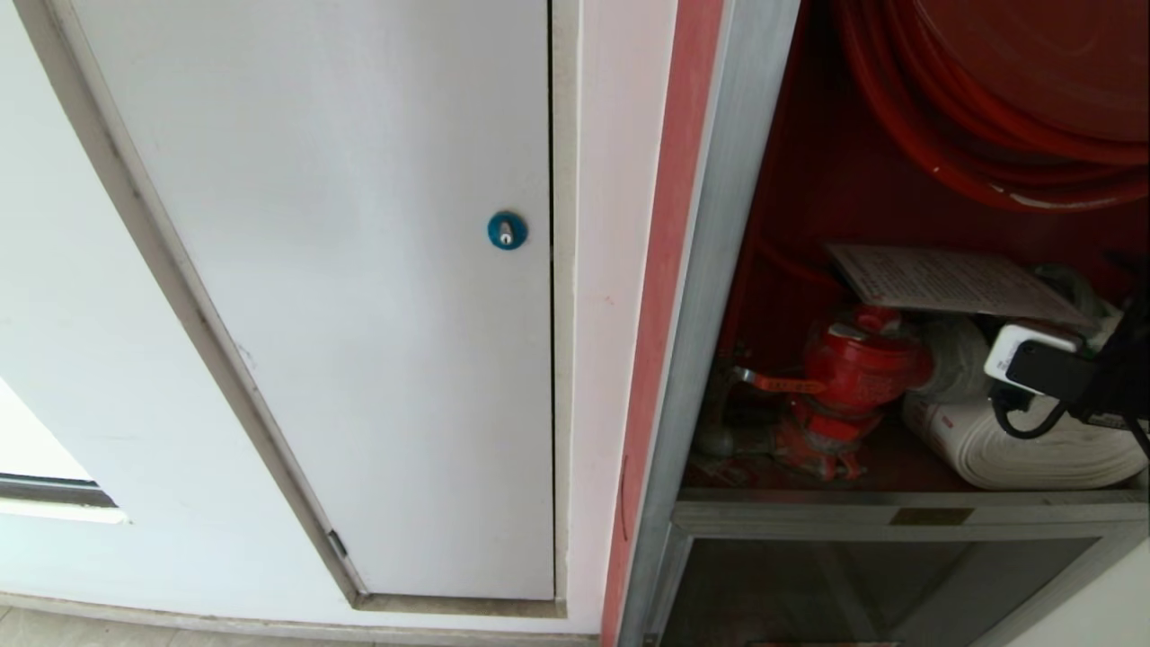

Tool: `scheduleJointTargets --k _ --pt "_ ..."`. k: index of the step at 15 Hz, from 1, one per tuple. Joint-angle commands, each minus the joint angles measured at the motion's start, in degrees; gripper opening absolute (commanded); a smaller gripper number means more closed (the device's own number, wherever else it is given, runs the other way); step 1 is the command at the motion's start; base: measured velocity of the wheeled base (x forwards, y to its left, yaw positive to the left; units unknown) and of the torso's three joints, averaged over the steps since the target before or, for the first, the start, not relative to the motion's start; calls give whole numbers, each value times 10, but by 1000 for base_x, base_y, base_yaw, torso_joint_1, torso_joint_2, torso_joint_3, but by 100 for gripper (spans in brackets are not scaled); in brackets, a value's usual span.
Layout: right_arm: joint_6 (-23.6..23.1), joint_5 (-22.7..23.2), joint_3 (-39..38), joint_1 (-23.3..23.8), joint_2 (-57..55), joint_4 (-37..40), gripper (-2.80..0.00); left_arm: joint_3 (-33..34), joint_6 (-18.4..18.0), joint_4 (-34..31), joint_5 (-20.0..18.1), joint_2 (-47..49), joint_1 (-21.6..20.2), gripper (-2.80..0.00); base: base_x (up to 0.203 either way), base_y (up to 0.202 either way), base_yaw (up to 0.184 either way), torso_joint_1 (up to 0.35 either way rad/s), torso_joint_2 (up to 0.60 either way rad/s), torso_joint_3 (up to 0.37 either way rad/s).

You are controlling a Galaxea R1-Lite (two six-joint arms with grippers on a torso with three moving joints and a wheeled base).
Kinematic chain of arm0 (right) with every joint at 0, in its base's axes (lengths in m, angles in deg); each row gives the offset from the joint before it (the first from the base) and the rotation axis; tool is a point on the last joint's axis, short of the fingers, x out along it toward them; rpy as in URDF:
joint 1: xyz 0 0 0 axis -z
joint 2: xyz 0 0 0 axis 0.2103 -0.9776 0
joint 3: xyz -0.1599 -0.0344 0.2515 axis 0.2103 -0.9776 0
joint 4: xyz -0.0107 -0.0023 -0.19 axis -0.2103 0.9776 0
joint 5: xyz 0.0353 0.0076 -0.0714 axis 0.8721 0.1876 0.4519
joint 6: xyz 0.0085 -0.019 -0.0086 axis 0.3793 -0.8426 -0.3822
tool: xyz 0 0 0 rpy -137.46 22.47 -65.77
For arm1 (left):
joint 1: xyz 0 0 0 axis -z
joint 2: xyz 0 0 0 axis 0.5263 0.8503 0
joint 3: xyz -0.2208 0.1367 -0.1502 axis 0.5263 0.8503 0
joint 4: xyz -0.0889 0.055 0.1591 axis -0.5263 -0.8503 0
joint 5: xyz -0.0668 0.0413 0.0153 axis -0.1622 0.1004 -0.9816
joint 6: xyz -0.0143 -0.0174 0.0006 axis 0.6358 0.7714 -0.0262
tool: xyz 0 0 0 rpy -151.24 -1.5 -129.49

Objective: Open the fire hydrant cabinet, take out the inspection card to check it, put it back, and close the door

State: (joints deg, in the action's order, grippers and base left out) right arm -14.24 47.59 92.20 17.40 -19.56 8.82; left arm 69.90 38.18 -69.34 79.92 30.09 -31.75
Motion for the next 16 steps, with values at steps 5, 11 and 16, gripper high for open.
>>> scheduleJointTargets --k 5,11,16 --pt "-4 6 -64 0 74 -2 0 0 0 0 0 0 0 -280 0 0 0 0 0 0" --pt "-6 5 -106 0 146 15 0 0 0 0 0 0 0 -280 0 0 0 0 0 0" --pt "-7 3 -104 0 244 110 -280 0 0 0 0 0 0 -280 0 0 0 0 0 0"
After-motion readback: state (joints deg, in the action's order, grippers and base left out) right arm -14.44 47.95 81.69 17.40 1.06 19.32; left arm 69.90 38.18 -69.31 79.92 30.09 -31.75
